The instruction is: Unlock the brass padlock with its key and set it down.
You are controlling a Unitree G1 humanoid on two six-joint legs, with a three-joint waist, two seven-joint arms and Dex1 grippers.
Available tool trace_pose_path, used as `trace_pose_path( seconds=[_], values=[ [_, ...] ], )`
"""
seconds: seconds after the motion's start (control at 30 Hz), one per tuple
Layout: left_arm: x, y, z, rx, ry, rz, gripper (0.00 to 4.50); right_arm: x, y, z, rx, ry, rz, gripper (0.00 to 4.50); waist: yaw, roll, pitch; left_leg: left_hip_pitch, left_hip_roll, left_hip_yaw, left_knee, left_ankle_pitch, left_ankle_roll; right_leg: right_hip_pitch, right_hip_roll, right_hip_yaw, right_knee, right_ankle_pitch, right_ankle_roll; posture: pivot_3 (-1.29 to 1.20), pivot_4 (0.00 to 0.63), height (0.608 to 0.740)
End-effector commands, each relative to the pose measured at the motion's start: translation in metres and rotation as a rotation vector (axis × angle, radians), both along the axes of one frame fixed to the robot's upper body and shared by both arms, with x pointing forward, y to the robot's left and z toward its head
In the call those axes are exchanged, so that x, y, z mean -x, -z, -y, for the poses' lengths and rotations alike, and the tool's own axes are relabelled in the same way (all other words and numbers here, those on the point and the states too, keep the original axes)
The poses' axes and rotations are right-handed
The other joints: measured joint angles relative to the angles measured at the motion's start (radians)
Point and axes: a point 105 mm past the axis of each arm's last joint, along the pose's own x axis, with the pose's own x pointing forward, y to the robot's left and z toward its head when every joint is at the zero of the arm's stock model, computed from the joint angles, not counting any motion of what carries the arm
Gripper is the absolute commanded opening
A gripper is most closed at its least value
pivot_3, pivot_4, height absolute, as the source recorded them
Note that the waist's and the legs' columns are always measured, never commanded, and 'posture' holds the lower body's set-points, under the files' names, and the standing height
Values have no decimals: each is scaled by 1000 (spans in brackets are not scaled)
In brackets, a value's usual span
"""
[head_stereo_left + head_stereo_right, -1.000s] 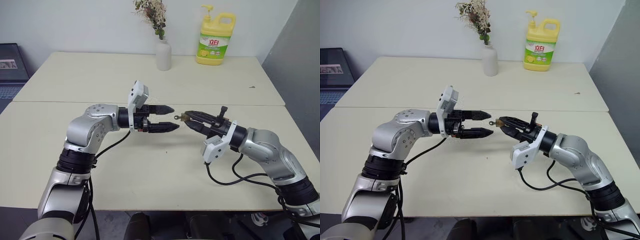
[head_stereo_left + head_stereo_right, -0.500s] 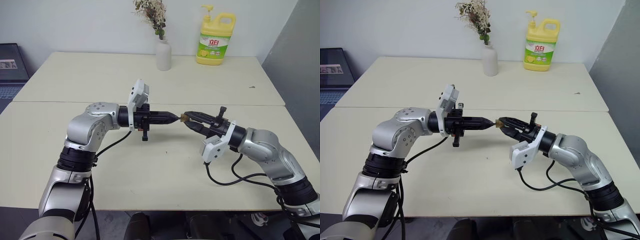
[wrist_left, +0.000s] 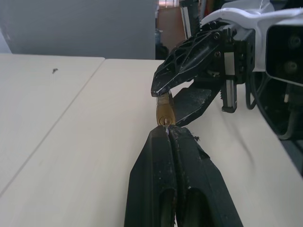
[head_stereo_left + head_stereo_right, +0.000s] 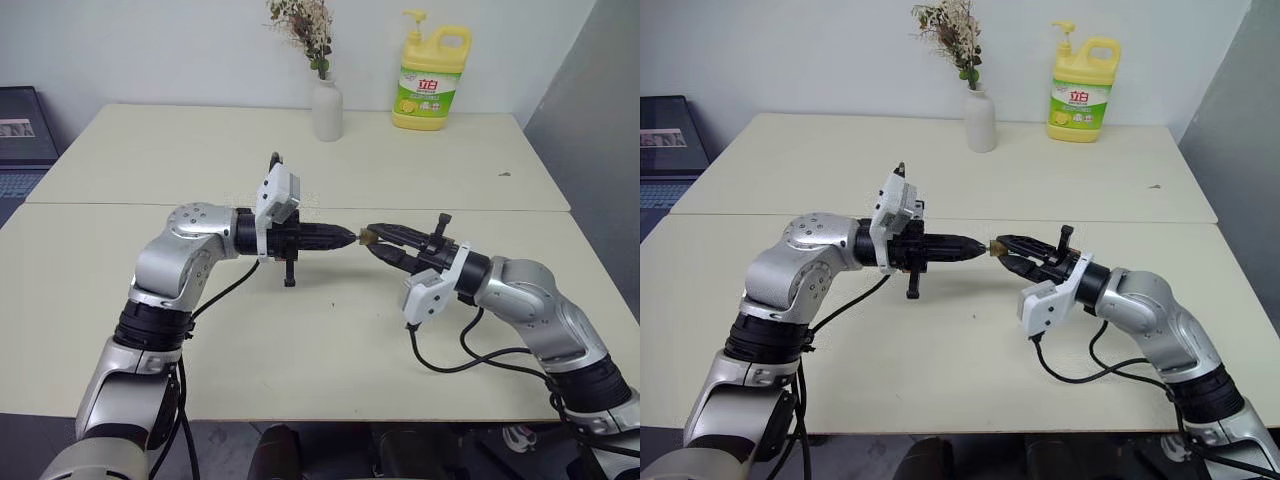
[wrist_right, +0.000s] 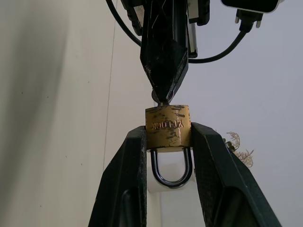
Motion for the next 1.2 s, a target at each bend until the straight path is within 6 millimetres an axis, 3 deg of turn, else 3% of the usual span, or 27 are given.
trace_pose_path(
  seconds=[0.03,0.27,0.93,1.2],
  values=[
    [11,-7,12,-19,66,159,0,7,-16,-3,-52,-26,33,926,1,0,0,0,0,0,0,0,0,0,0,0,0,0,0,0,150,740],
    [11,-9,17,-43,81,356,0,6,-16,-2,-61,-21,17,926,3,0,0,0,0,0,0,0,0,0,0,0,0,0,0,0,150,740],
    [4,-6,15,-66,81,481,0,6,-15,-2,-67,-15,9,926,5,0,0,0,0,0,0,0,0,0,0,0,0,0,0,0,150,740],
    [1,-7,15,-9,33,341,0,6,-16,-2,-70,-14,8,926,5,0,0,0,0,0,0,0,0,0,0,0,0,0,0,0,150,740]
  ],
)
